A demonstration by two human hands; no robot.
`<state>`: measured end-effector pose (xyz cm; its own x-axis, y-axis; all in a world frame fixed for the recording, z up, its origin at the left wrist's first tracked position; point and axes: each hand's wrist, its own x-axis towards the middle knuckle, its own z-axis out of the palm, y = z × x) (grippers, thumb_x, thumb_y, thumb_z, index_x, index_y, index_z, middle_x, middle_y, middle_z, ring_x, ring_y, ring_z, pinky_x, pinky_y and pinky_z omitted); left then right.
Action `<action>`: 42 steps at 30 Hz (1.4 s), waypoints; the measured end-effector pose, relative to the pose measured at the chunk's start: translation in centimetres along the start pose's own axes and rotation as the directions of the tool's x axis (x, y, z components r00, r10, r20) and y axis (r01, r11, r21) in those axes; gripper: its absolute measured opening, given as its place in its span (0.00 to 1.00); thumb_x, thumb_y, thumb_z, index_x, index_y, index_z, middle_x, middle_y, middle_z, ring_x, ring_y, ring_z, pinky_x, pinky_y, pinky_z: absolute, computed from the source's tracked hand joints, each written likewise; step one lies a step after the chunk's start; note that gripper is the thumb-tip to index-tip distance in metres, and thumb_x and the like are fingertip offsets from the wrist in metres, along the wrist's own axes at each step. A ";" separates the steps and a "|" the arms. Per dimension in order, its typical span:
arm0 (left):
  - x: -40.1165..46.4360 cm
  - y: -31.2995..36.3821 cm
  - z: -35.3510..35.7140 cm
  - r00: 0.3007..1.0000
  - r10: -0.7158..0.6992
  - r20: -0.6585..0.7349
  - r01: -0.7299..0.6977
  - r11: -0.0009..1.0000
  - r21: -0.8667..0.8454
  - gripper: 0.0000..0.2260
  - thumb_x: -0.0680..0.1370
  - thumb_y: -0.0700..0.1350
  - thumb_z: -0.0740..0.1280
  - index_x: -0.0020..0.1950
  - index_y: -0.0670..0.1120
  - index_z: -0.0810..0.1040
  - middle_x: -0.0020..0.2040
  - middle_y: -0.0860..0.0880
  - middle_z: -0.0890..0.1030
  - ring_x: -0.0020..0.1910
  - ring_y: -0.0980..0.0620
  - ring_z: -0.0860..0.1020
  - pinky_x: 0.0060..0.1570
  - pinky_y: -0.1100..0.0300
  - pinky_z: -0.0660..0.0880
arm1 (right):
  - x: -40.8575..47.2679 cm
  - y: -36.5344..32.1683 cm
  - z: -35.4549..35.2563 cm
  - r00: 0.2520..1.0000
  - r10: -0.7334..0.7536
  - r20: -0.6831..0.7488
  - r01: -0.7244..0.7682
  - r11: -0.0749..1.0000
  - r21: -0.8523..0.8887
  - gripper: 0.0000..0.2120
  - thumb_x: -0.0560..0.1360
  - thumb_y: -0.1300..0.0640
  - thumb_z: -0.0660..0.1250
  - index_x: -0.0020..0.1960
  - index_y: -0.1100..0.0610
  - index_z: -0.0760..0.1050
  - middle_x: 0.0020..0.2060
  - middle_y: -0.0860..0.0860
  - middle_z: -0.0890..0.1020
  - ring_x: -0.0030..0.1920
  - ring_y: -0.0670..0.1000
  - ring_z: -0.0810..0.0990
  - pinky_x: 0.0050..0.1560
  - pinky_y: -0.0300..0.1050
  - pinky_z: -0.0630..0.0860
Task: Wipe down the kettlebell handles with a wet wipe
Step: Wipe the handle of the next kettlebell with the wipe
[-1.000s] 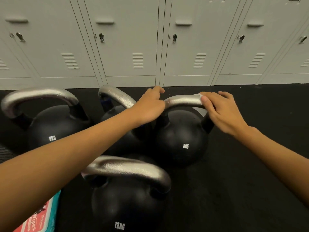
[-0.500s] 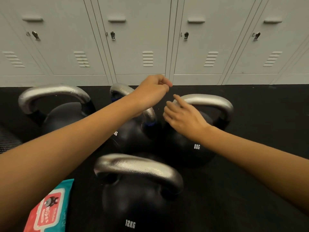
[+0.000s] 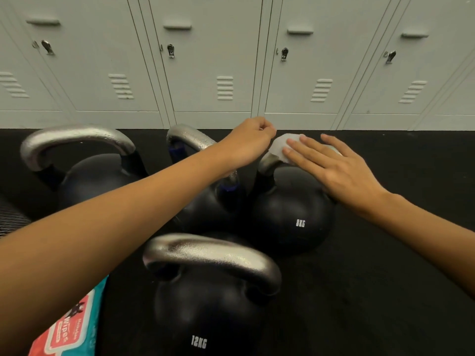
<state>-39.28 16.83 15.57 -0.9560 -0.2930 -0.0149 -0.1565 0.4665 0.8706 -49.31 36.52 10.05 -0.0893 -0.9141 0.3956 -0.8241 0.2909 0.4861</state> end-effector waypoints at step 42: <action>-0.2 -0.4 1.1 0.977 -0.030 0.211 -0.019 0.974 0.225 0.18 0.83 0.55 0.51 0.69 0.49 0.70 0.63 0.49 0.74 0.61 0.53 0.71 0.58 0.58 0.64 | -0.7 -9.6 3.3 0.933 -0.109 0.343 0.049 0.983 0.178 0.27 0.63 0.59 0.75 0.62 0.61 0.80 0.60 0.57 0.82 0.62 0.54 0.80 0.70 0.56 0.63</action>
<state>-39.29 17.66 14.66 -0.9818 -0.1238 -0.1443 -0.1901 0.6481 0.7374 -43.16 33.41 2.58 -0.1857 -0.9814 0.0490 -0.9138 0.1908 0.3584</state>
